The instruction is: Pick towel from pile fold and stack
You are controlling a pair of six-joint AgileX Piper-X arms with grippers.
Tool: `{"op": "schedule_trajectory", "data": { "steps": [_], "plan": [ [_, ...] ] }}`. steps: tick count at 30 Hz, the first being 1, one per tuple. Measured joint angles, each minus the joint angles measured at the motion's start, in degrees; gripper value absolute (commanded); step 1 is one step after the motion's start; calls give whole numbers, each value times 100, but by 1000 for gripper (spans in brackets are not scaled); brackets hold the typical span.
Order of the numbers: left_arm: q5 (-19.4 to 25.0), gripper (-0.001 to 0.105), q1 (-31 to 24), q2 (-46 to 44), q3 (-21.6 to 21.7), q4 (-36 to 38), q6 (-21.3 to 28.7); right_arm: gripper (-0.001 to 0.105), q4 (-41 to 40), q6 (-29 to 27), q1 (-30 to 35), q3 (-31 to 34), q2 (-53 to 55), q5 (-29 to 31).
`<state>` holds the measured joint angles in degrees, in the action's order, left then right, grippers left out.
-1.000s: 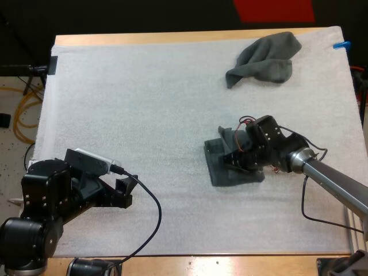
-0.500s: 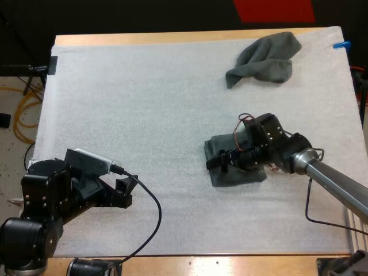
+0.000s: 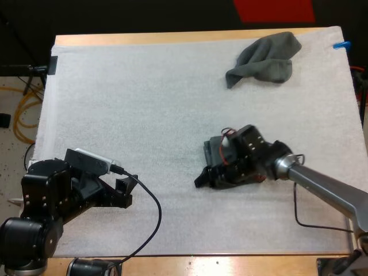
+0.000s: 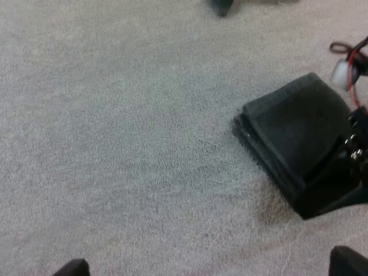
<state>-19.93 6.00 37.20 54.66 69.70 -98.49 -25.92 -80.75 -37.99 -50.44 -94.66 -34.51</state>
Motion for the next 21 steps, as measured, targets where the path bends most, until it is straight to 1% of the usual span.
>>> {"op": "schedule_trajectory", "data": {
  "steps": [5,10,11,12,13,15,17,20,21],
  "plan": [
    [0,76,0,0,0,-63,0,85,0,19,-88,6,44,16],
    [-5,76,0,0,0,-77,0,85,0,18,-88,8,881,397],
    [-72,76,0,0,0,-84,0,85,0,-2,-88,8,1293,600],
    [-281,77,0,33,0,-100,-21,85,0,-85,-88,8,1746,791],
    [-687,77,0,135,0,-174,-78,85,0,-205,-88,8,2201,1023],
    [-1033,77,7,330,0,-335,-229,85,0,-366,-88,8,2664,1254],
    [-1176,77,68,543,0,-600,-386,85,0,-455,-88,8,3113,1444],
    [-1202,77,342,950,0,-1104,-669,85,0,-480,-88,8,3770,1652],
    [-1170,77,629,1253,0,-1453,-884,85,-28,-494,-88,8,4132,1770]
  ]
}}
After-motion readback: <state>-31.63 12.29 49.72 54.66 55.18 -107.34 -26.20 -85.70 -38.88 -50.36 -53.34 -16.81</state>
